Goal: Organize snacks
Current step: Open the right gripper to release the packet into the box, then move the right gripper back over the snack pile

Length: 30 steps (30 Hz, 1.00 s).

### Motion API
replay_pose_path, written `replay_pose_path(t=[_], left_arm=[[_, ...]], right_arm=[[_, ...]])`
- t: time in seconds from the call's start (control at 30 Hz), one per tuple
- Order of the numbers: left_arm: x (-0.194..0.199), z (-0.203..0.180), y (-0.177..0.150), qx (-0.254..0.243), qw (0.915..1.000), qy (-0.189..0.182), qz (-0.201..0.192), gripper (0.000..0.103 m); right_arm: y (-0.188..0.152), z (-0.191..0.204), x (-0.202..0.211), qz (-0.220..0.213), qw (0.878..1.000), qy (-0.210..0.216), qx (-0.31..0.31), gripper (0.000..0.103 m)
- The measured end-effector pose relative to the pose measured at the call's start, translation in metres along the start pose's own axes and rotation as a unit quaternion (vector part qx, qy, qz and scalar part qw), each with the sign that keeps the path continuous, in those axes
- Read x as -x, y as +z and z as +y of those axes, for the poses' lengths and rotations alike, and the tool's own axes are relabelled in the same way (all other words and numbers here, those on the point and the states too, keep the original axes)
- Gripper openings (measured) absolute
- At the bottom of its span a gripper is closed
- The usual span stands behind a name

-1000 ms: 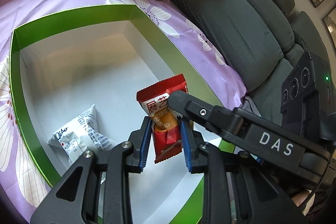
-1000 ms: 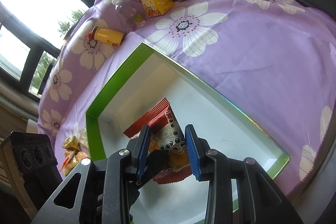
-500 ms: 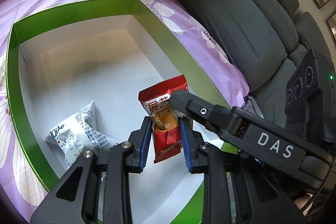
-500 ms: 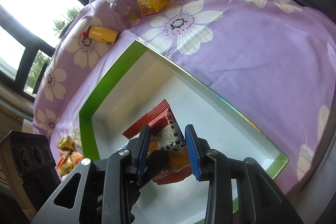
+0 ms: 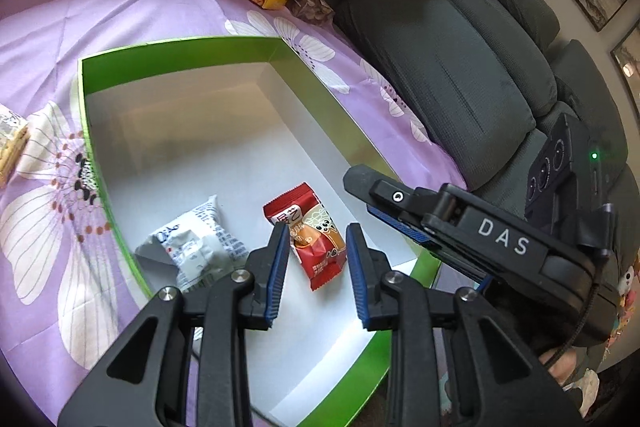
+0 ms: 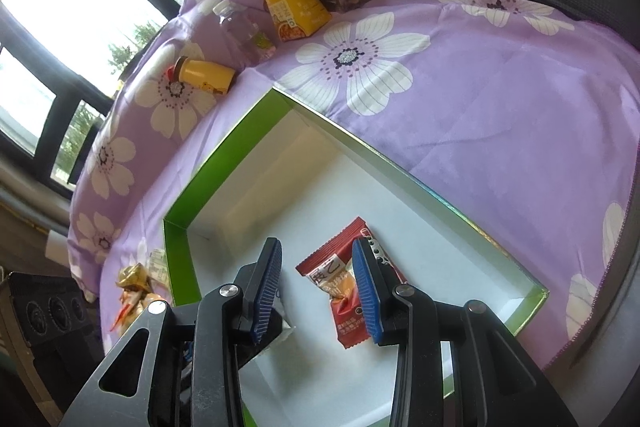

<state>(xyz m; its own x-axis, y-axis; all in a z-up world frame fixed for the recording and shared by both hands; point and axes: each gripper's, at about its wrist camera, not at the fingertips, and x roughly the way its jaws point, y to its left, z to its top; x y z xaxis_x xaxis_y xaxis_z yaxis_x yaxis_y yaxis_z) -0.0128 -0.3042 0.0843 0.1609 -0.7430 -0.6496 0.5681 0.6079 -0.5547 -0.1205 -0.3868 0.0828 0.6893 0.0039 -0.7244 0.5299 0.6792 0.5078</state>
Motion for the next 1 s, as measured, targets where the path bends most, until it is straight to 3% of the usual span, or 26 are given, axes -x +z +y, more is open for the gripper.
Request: replay_pose_path(t=[0.07,0.17,0.37,0.6,0.73,0.83,0.93,1.0], left_arm=[[0.019,0.006,-0.002,0.002,0.9998,0.005,-0.020,0.028],[0.051,0.017,-0.006,0.016,0.9983,0.016,-0.054,0.029],[0.116,0.038,-0.022,0.031,0.9904,0.061,-0.120,0.037],[0.187,0.073,-0.051,0.051,0.9757,0.116,-0.179,0.065],[0.216,0.095,-0.058,0.076,0.9643,0.143,-0.210,0.083],[0.235,0.114,-0.070,0.104,0.9601,0.143,-0.217,0.086],[0.251,0.135,-0.086,0.139,0.9570,0.110,-0.229,0.090],[0.257,0.143,-0.094,0.151,0.9496,0.125,-0.245,0.091]], right_arm=[[-0.001,0.005,0.006,-0.015,1.000,0.008,0.005,0.059],[-0.003,0.017,0.017,-0.039,0.998,0.037,0.017,0.065],[-0.013,0.047,0.027,-0.063,0.995,0.053,0.062,0.078],[-0.027,0.078,0.028,-0.064,0.989,0.086,0.103,0.081],[-0.039,0.101,0.033,-0.095,0.982,0.065,0.152,0.085],[-0.048,0.115,0.036,-0.102,0.976,0.080,0.174,0.087],[-0.055,0.127,0.031,-0.088,0.973,0.109,0.186,0.088],[-0.062,0.139,0.022,-0.072,0.971,0.121,0.192,0.088]])
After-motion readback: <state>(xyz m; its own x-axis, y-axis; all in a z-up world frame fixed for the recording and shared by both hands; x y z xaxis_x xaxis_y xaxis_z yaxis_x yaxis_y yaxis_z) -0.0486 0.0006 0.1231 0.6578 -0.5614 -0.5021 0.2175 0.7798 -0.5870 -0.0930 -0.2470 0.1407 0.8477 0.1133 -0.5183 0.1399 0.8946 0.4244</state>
